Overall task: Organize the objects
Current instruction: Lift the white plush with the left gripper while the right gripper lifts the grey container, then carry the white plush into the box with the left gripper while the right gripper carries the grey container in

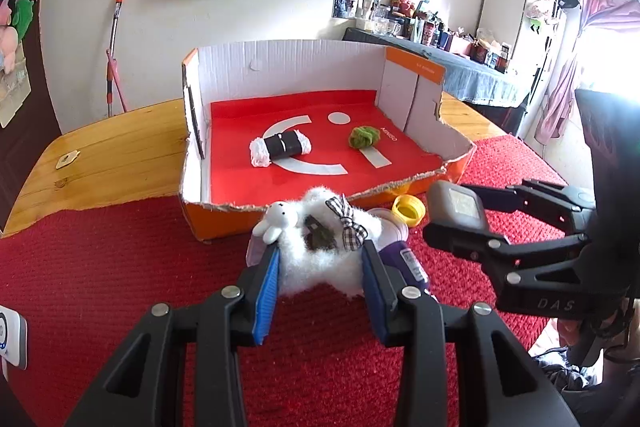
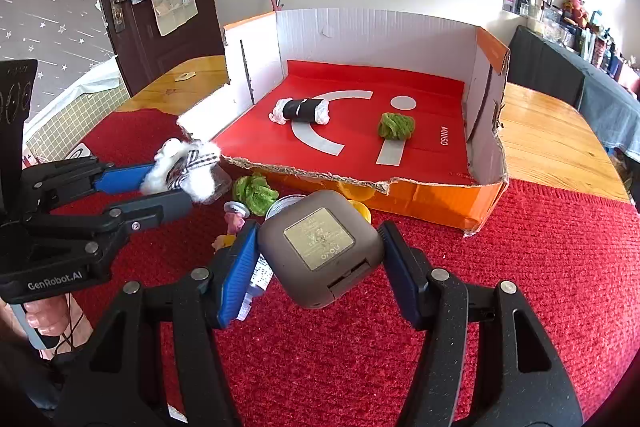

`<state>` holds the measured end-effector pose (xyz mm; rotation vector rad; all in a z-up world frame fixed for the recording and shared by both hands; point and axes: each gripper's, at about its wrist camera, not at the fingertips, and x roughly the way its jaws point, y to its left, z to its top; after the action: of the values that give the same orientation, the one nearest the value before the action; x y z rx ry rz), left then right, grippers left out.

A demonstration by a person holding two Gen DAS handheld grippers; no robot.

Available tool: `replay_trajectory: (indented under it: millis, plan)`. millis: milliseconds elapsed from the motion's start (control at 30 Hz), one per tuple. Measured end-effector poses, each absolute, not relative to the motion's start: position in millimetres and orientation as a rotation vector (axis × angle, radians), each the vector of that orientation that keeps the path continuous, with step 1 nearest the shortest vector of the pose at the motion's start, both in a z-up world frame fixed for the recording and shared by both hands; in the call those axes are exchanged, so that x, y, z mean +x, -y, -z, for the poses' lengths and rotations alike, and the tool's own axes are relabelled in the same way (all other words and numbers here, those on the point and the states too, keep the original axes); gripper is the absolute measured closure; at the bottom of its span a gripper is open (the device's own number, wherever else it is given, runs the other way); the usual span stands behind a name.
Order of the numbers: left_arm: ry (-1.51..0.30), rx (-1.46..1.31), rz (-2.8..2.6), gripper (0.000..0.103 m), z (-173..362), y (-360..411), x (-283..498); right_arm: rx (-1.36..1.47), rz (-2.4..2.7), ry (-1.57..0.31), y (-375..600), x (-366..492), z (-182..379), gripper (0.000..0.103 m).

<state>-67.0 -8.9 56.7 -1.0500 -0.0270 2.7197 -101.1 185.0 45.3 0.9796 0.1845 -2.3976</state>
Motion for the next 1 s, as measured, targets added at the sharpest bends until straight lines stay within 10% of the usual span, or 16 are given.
replay_trajectory:
  millis: [1000]
  plan:
    - [0.032, -1.081, -2.676, 0.063, -81.3, 4.8, -134.4, 0.923, 2.379, -0.165, -184.8, -140.8, -83.1, 0.044]
